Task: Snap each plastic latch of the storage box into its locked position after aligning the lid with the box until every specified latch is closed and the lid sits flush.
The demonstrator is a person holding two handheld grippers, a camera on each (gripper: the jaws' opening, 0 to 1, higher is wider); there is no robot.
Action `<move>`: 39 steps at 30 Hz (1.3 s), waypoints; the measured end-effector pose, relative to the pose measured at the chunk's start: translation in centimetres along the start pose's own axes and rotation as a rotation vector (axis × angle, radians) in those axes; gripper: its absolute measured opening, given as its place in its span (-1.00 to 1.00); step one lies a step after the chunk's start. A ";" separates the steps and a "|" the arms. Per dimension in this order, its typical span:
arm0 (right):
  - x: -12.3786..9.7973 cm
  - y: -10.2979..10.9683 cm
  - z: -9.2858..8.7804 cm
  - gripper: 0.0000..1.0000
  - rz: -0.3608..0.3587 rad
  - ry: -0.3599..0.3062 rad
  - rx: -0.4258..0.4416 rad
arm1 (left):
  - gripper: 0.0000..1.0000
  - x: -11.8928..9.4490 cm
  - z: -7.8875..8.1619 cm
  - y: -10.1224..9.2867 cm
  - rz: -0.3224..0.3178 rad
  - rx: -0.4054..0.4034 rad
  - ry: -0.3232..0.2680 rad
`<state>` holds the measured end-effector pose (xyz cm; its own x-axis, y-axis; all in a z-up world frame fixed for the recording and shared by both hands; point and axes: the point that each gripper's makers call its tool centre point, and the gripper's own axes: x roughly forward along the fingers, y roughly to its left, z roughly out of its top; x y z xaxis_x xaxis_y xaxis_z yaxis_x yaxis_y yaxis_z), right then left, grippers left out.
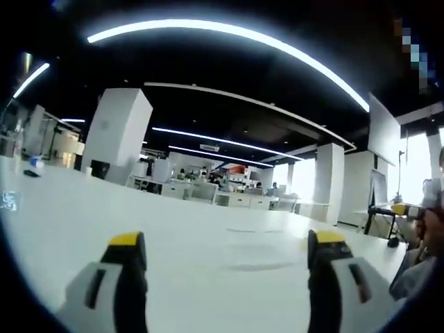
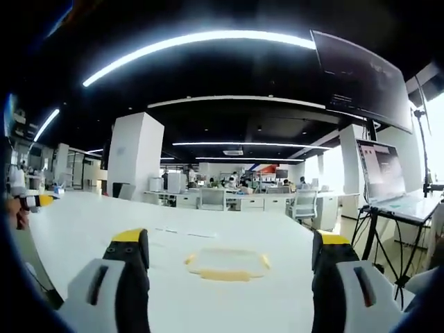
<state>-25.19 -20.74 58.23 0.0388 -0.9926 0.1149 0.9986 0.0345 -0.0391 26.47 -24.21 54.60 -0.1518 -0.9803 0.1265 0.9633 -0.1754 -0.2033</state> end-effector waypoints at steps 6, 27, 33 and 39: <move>0.5 -1.0 -0.6 1.00 0.003 0.014 0.007 | 0.95 0.9 -0.9 -1.4 -0.025 -0.019 0.014; 4.3 -5.9 -1.7 1.00 0.046 0.069 -0.033 | 0.90 6.3 -4.3 -10.0 -0.193 -0.111 0.099; 5.4 -6.8 -2.6 1.00 0.076 0.091 0.003 | 0.89 7.7 -5.0 -12.5 -0.235 -0.117 0.126; 6.5 -7.7 -3.6 1.00 0.115 0.124 0.037 | 0.89 9.0 -6.2 -16.0 -0.306 -0.167 0.165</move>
<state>-32.77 -27.83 55.73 0.1503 -0.9886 -0.0112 0.9886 0.1504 -0.0082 8.35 -30.81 52.98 -0.4735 -0.8794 0.0503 0.8207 -0.4612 -0.3372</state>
